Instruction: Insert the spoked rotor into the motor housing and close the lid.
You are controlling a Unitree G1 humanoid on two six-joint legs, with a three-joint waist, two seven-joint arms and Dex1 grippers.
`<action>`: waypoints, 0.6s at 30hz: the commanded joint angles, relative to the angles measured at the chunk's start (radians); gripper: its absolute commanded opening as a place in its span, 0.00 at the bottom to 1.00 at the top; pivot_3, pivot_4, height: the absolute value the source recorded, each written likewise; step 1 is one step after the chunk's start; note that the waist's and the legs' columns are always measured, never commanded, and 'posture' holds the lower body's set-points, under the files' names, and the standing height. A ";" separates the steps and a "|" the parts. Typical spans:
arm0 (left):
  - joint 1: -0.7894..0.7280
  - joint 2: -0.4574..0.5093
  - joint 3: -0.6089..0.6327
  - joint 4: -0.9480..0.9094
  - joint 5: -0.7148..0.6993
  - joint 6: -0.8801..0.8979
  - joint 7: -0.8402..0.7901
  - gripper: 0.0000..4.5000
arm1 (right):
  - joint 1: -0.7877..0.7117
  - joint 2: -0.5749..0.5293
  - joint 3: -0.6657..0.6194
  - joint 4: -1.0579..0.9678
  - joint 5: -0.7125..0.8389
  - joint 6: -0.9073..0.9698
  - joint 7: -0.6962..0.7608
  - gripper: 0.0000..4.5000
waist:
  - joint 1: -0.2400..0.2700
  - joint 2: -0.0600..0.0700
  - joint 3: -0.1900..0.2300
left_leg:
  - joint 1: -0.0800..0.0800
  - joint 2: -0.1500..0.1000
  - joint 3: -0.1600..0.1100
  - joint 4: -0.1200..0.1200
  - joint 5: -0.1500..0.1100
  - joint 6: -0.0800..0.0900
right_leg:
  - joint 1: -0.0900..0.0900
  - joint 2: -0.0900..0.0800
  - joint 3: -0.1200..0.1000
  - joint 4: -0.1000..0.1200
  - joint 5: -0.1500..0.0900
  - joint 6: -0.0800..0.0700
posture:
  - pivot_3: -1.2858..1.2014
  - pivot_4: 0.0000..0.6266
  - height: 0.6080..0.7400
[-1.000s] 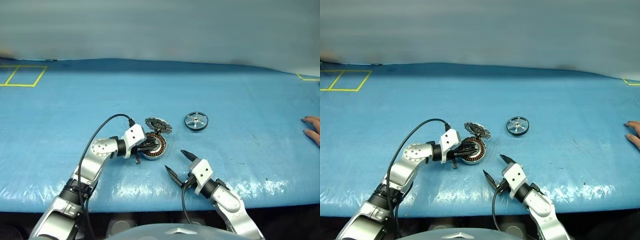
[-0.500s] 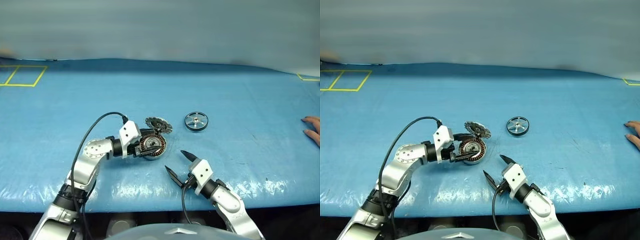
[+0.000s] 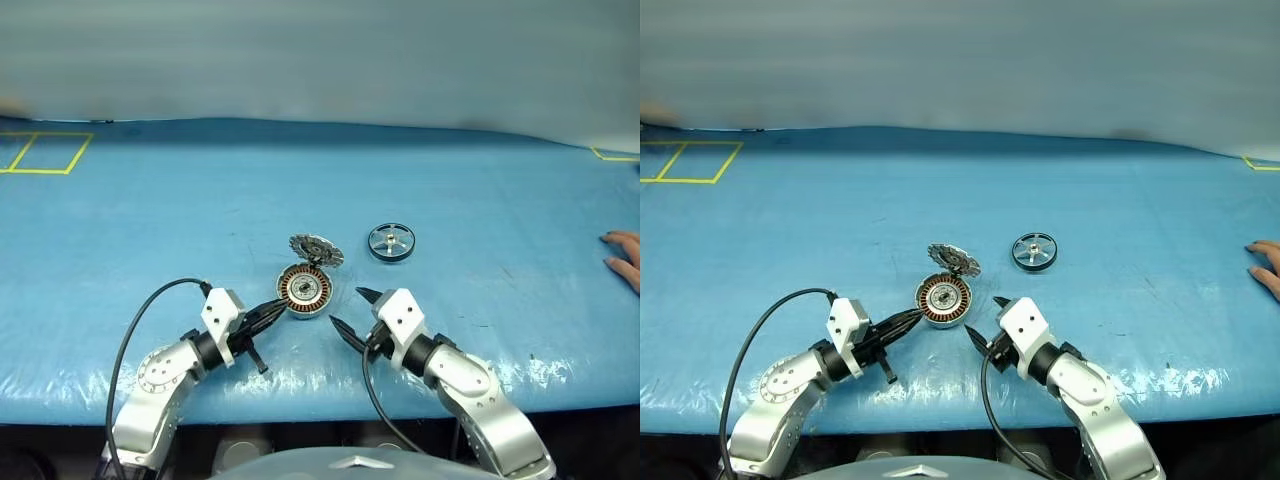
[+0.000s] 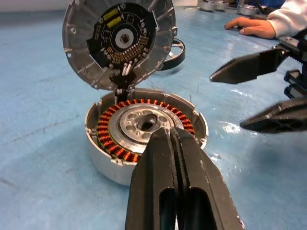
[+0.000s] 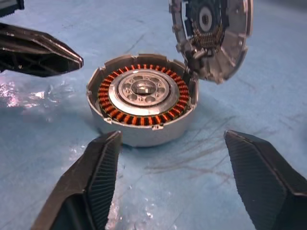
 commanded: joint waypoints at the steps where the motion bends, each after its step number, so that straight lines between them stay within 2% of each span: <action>1: 0.046 -0.038 0.010 0.043 0.034 -0.161 0.032 0.00 | -0.085 -0.023 0.020 -0.124 0.035 0.196 0.013 0.55 | 0.002 0.000 0.000 | 0.000 0.000 0.000 0.000 0.000 0.000 | 0.000 0.000 0.000 0.000 0.000 0.000 | 0.52 0.24 1.00; 5: 0.079 -0.080 0.014 0.095 0.047 -0.254 0.065 0.00 | -0.201 -0.011 0.046 -0.173 0.064 0.412 -0.011 0.26 | 0.002 0.000 0.000 | 0.000 0.000 0.000 0.000 0.000 0.000 | 0.000 0.000 -0.001 0.000 0.000 -0.001 | 0.52 0.24 1.00; 8: 0.084 -0.096 0.013 0.127 0.051 -0.285 0.081 0.00 | -0.318 0.080 0.052 -0.154 0.096 0.623 -0.066 0.26 | 0.001 0.000 0.000 | -0.001 0.001 0.000 0.000 0.000 0.000 | -0.001 0.000 -0.002 0.000 0.000 -0.001 | 0.52 0.24 1.00; 11: 0.086 -0.097 0.003 0.160 0.066 -0.322 0.080 0.00 | -0.438 0.153 0.075 -0.090 0.102 0.739 -0.101 0.26 | -0.008 0.000 0.000 | -0.002 0.001 0.000 0.000 0.000 0.000 | -0.002 0.001 -0.001 0.000 0.001 -0.002 | 0.52 0.24 1.00; 18: 0.081 -0.098 -0.013 0.174 0.078 -0.328 0.092 0.00 | -0.581 0.227 0.110 0.071 0.098 0.791 -0.149 0.26 | -0.013 0.000 0.000 | -0.004 0.001 0.000 0.000 -0.001 0.001 | -0.003 0.000 -0.003 -0.001 0.002 -0.002 | 0.52 0.24 1.00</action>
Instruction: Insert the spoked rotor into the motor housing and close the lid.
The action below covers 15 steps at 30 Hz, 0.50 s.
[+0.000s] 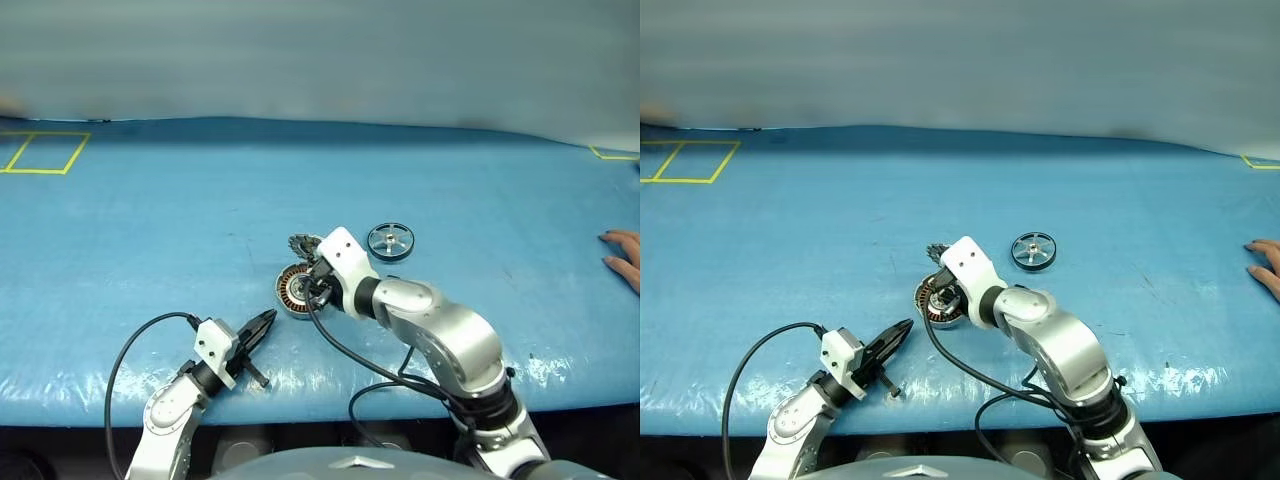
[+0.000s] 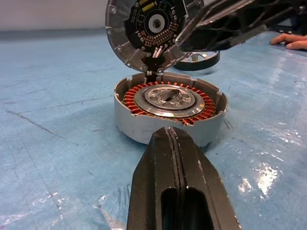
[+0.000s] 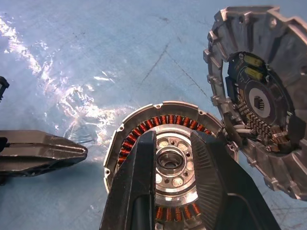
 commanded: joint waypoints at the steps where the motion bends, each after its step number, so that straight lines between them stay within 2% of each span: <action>1: -0.001 -0.002 -0.010 -0.010 0.007 -0.027 0.010 0.00 | -0.038 0.004 0.027 0.048 -0.010 -0.015 -0.022 0.26 | -0.001 0.000 0.000 | 0.000 0.000 0.000 0.000 0.000 0.000 | 0.000 0.000 0.000 0.000 0.000 0.000 | 0.52 0.24 1.00; 5: 0.001 -0.006 -0.014 -0.011 0.006 -0.023 0.018 0.00 | -0.056 -0.002 0.064 0.085 -0.007 -0.037 -0.020 0.07 | -0.002 0.001 0.000 | 0.000 0.000 0.000 0.000 0.000 0.000 | -0.001 0.000 0.000 0.000 0.000 0.000 | 0.52 0.24 1.00; 7: 0.001 -0.007 -0.017 -0.008 0.002 -0.019 0.015 0.00 | -0.058 -0.002 0.072 0.096 -0.005 -0.043 -0.021 0.03 | -0.004 0.001 0.001 | 0.000 0.000 0.000 0.000 0.000 0.000 | -0.001 0.000 0.000 0.000 0.000 0.000 | 0.52 0.24 1.00; 15: 0.002 0.000 -0.028 0.009 -0.005 -0.026 0.005 0.00 | -0.049 -0.015 0.080 0.099 0.003 -0.042 -0.021 0.03 | -0.004 0.001 0.001 | 0.000 0.000 0.000 -0.001 0.000 0.000 | -0.001 0.000 0.000 0.000 0.000 0.000 | 0.52 0.24 1.00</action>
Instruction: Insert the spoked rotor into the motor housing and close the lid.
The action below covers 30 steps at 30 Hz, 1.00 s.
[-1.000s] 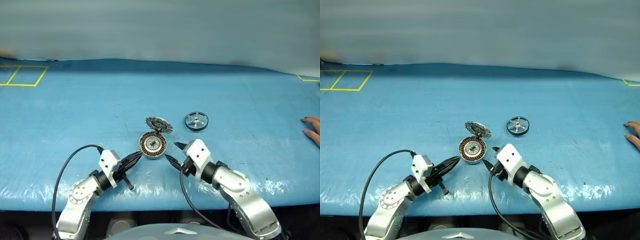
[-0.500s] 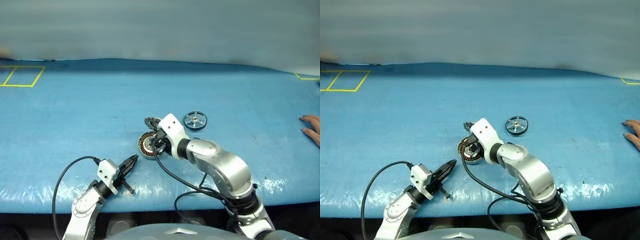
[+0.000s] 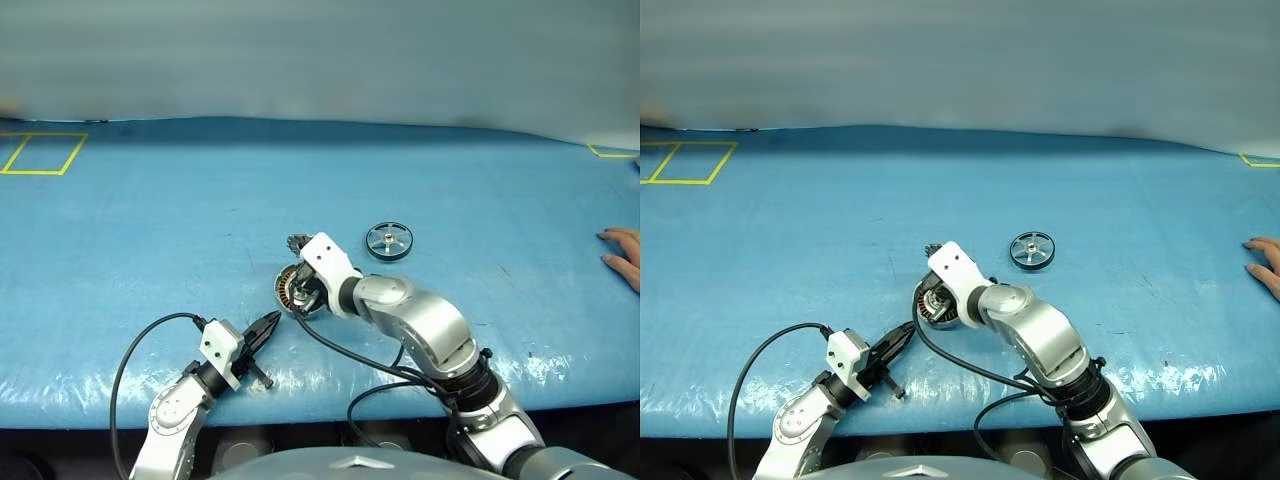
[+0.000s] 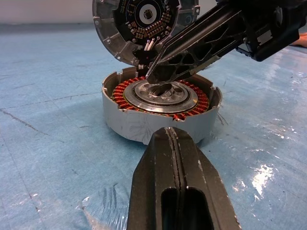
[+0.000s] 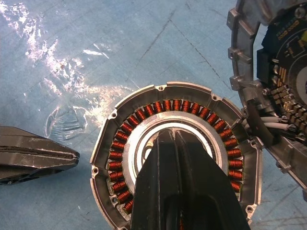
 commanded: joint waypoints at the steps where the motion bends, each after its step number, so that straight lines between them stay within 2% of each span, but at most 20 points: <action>1: 0.003 0.002 -0.007 0.007 -0.010 -0.025 -0.009 0.00 | 0.006 -0.007 -0.009 -0.029 0.009 -0.001 -0.001 0.03 | 0.000 0.000 0.000 | 0.000 0.000 0.000 0.000 0.000 0.000 | 0.000 0.000 0.000 0.000 0.000 0.000 | 0.52 0.24 1.00; 14: 0.001 0.004 -0.008 0.018 -0.016 -0.021 -0.027 0.00 | 0.065 -0.044 -0.036 -0.103 0.040 0.058 -0.016 0.03 | 0.001 0.000 0.000 | 0.000 0.000 0.000 -0.002 0.000 0.000 | 0.000 -0.001 -0.001 -0.002 0.000 0.000 | 0.52 0.24 1.00; 30: 0.003 0.002 -0.009 0.035 -0.015 -0.034 -0.035 0.00 | 0.095 -0.041 -0.047 -0.048 0.047 0.065 -0.047 0.03 | 0.002 0.000 0.000 | 0.000 0.000 0.000 -0.002 0.000 0.000 | 0.000 -0.002 -0.002 -0.002 -0.001 -0.001 | 0.52 0.24 1.00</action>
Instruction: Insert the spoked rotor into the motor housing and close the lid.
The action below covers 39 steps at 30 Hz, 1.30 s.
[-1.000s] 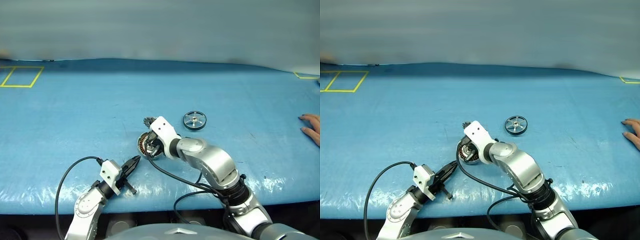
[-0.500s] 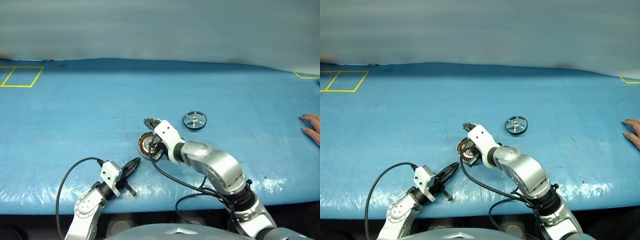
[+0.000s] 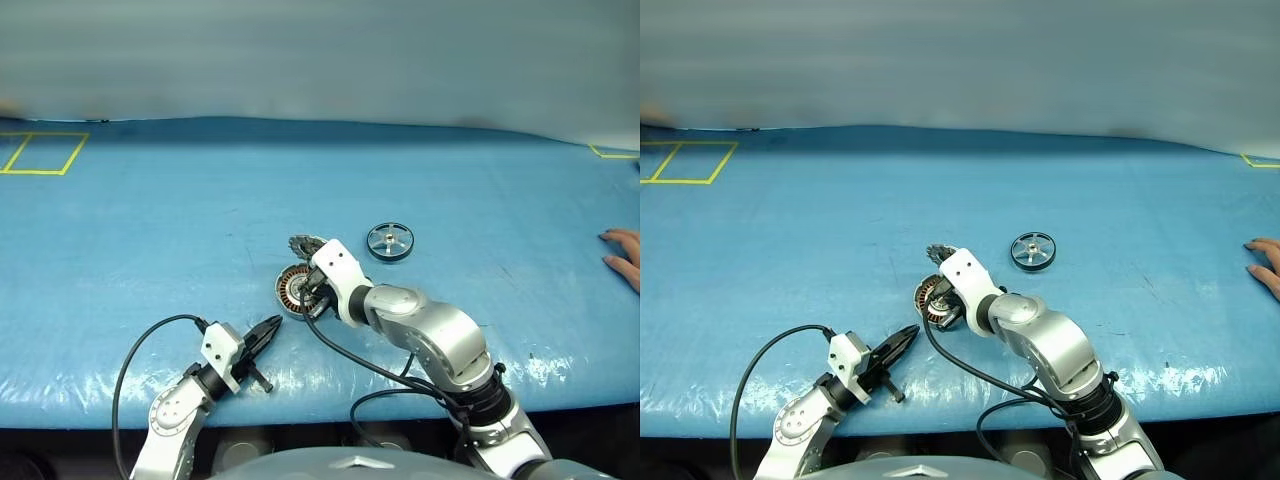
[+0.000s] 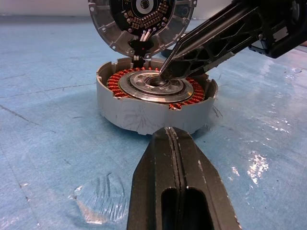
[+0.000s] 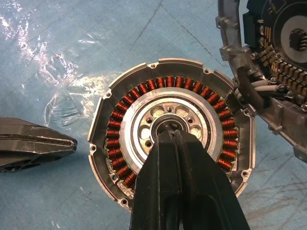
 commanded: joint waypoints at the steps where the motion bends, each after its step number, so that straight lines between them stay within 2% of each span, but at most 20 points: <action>1: 0.007 0.000 -0.009 0.003 -0.006 -0.020 -0.003 0.00 | 0.020 -0.015 0.000 0.024 0.004 0.026 -0.002 0.03 | 0.000 0.000 0.000 | 0.000 0.000 0.000 0.000 0.000 0.000 | 0.000 0.000 0.000 0.000 0.000 0.000 | 0.52 0.24 1.00; 10: 0.008 0.001 -0.011 0.004 -0.004 -0.022 -0.006 0.00 | 0.029 -0.042 0.014 0.045 0.004 0.011 0.001 0.03 | 0.000 0.000 0.000 | 0.000 0.000 0.000 0.000 0.000 0.000 | 0.000 -0.002 -0.003 0.000 0.000 -0.001 | 0.52 0.24 1.00; 17: 0.008 0.000 -0.009 0.003 -0.004 -0.022 -0.002 0.00 | 0.069 -0.042 -0.029 -0.045 0.031 -0.217 0.061 0.03 | 0.001 0.001 0.000 | -0.001 0.000 -0.001 -0.001 0.000 0.000 | 0.000 -0.003 -0.004 -0.001 -0.001 -0.001 | 0.52 0.24 1.00; 25: 0.013 -0.018 0.004 0.002 -0.014 -0.058 0.015 0.00 | 0.091 -0.076 -0.031 -0.083 0.024 -0.221 0.058 0.03 | 0.001 0.001 0.001 | -0.002 0.000 -0.001 -0.002 0.000 0.000 | -0.001 -0.002 -0.005 -0.001 -0.001 0.000 | 0.52 0.24 1.00; 39: 0.034 -0.001 0.005 -0.046 0.000 -0.067 0.059 0.00 | 0.089 -0.070 0.004 0.008 -0.006 -0.264 0.058 0.03 | 0.001 0.001 0.002 | -0.002 0.000 -0.001 -0.003 0.000 0.000 | -0.002 -0.002 -0.005 -0.001 -0.001 -0.001 | 0.52 0.24 1.00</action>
